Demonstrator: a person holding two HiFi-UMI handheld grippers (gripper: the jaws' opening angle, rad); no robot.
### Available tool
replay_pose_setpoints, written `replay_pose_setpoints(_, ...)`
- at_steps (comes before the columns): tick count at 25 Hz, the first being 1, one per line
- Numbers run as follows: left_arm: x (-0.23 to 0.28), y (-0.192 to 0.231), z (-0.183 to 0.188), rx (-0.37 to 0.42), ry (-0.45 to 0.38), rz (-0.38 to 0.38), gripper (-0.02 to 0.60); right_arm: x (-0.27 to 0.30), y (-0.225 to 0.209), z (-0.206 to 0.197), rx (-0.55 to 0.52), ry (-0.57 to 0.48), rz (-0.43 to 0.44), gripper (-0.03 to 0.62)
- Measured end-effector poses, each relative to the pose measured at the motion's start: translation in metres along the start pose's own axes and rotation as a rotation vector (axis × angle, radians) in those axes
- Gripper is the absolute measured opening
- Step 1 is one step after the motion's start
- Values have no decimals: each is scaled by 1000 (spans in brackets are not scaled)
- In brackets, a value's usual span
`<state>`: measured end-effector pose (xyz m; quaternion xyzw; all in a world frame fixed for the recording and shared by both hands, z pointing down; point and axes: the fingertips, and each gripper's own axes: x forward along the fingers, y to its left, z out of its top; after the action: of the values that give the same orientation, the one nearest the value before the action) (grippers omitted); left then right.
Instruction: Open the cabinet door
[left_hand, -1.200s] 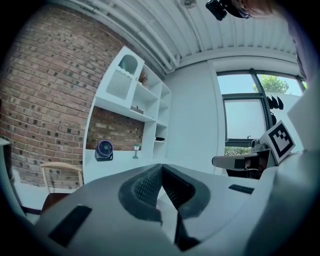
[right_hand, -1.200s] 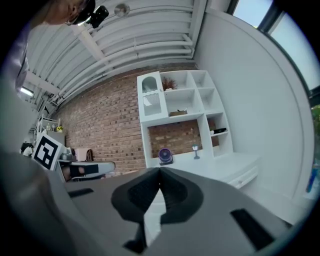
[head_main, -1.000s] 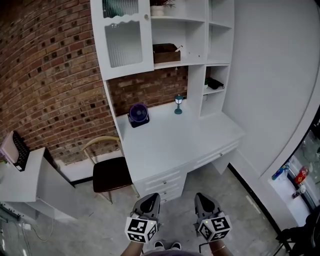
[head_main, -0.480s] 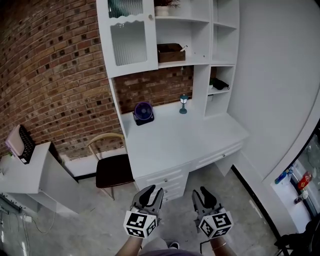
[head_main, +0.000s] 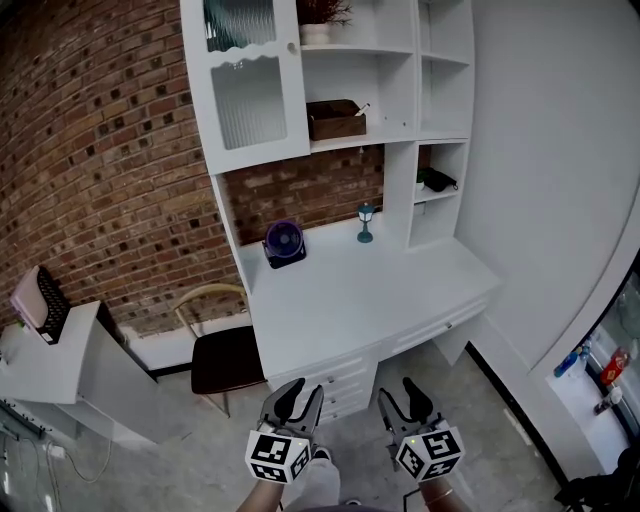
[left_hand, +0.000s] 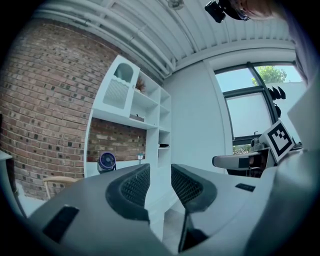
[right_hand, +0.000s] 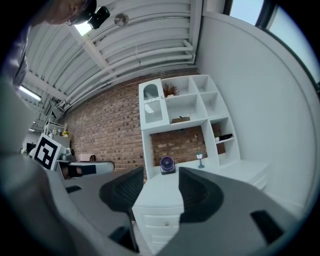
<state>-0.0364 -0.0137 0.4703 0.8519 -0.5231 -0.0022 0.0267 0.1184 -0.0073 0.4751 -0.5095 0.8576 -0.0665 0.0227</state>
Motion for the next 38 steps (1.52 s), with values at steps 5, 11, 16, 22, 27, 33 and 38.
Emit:
replay_pose_setpoints(5, 32, 27, 2, 17, 11, -20, 112, 39, -8, 4, -4, -9, 17, 222)
replay_pose_setpoints(11, 87, 70, 21, 68, 4, -17, 123, 106, -20, 22, -10, -31, 36, 224)
replay_pose_setpoints(16, 133, 111, 54, 101, -43, -33, 126, 166, -24, 54, -34, -80, 53, 224)
replay_pose_setpoints(22, 179, 156, 100, 156, -116, -47, 126, 230, -25, 88, -63, -135, 71, 224)
replay_pose_setpoints(27, 207, 184, 136, 197, -178, -57, 126, 275, -22, 117, -70, -177, 95, 224)
replay_pose_setpoints(33, 229, 214, 176, 192, -254, -31, 126, 315, -17, 151, -83, -220, 120, 224)
replay_pose_setpoints(38, 245, 230, 206, 208, -298, -17, 127, 338, -19, 182, -105, -272, 128, 224)
